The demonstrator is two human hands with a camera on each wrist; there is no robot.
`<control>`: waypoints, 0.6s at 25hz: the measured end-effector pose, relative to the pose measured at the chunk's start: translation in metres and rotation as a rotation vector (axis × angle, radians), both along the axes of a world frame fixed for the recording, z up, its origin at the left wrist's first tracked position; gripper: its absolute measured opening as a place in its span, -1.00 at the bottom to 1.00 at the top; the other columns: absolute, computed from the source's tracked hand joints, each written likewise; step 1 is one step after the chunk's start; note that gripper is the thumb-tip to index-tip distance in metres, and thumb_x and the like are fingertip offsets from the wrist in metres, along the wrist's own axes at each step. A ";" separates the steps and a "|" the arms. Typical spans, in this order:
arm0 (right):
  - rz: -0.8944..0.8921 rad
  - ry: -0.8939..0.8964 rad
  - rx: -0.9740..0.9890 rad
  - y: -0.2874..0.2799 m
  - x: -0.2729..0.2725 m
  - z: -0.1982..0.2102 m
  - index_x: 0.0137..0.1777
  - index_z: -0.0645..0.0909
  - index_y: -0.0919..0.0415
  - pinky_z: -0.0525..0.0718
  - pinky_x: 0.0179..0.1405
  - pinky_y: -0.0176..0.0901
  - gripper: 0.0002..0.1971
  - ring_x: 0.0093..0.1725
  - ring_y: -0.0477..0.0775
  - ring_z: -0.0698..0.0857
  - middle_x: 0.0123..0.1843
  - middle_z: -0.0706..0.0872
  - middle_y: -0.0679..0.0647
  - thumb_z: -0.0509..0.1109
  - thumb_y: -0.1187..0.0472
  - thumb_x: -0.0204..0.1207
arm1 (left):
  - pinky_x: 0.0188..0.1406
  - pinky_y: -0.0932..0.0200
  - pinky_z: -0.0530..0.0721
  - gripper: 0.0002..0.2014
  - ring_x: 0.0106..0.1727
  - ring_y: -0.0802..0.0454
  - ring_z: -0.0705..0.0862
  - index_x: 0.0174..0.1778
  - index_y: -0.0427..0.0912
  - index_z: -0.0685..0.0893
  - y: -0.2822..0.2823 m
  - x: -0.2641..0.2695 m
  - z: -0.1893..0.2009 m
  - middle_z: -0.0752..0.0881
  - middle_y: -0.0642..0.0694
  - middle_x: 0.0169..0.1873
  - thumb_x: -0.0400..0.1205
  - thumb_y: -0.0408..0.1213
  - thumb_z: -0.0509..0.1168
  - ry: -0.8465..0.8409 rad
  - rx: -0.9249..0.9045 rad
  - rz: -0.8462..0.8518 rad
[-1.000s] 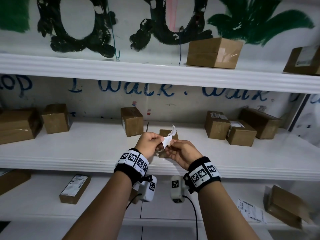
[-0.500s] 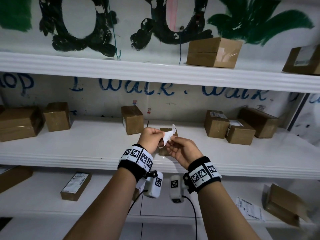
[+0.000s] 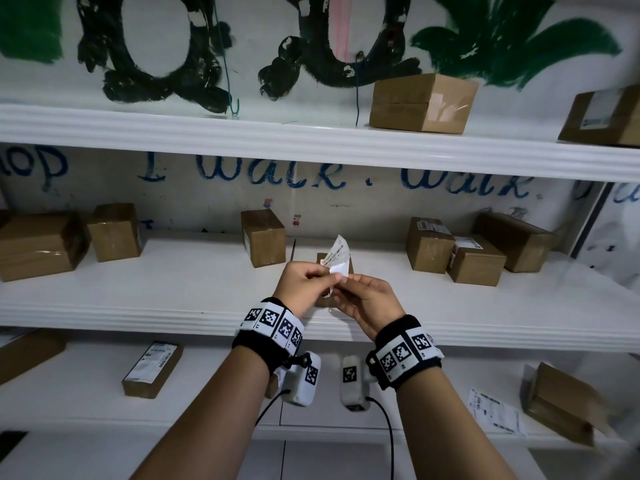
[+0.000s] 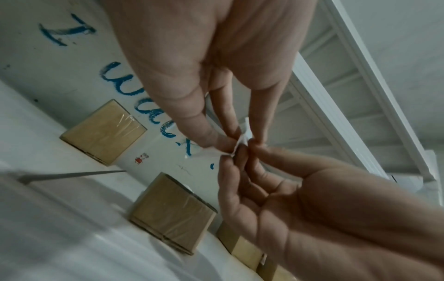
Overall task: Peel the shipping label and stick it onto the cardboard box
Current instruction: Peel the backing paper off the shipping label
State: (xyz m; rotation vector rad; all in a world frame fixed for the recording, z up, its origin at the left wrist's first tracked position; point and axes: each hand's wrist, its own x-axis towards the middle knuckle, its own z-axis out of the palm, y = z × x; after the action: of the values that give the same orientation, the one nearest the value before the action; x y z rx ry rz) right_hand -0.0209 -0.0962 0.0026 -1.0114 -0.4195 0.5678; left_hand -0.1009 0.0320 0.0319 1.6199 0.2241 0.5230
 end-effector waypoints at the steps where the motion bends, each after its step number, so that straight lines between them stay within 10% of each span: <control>1: 0.000 0.005 -0.005 -0.001 0.000 -0.001 0.01 0.73 0.52 0.83 -0.14 -0.15 -0.88 -0.20 0.19 0.77 -0.13 0.81 0.36 0.43 0.43 0.59 | -0.48 0.34 0.65 -0.89 -0.51 0.13 0.69 -0.13 -0.47 0.84 0.002 0.001 -0.004 0.74 -0.19 -0.46 0.57 -0.45 0.50 -0.006 -0.006 0.017; 5: 0.008 0.009 -0.026 -0.004 0.000 -0.004 -0.04 0.75 0.51 0.82 -0.05 -0.12 -0.90 -0.13 0.26 0.79 -0.14 0.83 0.35 0.45 0.44 0.56 | -0.57 0.34 0.55 -0.82 -0.62 0.07 0.46 -0.10 -0.57 0.81 0.011 0.002 -0.012 0.60 -0.17 -0.55 0.61 -0.45 0.45 0.020 -0.142 -0.076; 10: 0.036 0.030 -0.015 -0.008 -0.001 -0.005 -0.03 0.73 0.51 0.80 -0.10 -0.15 -0.91 -0.14 0.21 0.85 -0.15 0.86 0.32 0.42 0.45 0.57 | 0.28 -0.36 0.54 -0.61 0.02 -0.33 0.48 -0.17 -0.35 0.90 0.021 0.003 -0.014 0.67 -0.66 -0.04 0.31 -0.07 0.67 0.057 -0.234 -0.159; 15: 0.032 0.042 -0.004 -0.009 -0.001 -0.003 -0.12 0.69 0.46 0.79 -0.17 -0.19 -0.91 -0.23 0.13 0.86 -0.26 0.84 0.27 0.37 0.48 0.60 | 0.11 0.02 0.83 -0.85 -0.14 -0.20 0.83 -0.11 -0.50 0.81 0.026 0.005 -0.006 0.77 -0.62 0.04 0.64 -0.44 0.41 0.077 -0.181 -0.122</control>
State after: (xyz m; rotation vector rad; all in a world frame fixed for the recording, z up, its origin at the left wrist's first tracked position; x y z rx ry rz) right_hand -0.0218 -0.1053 -0.0005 -0.9965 -0.3986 0.6181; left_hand -0.0963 0.0581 0.0260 1.4679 0.2220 0.3374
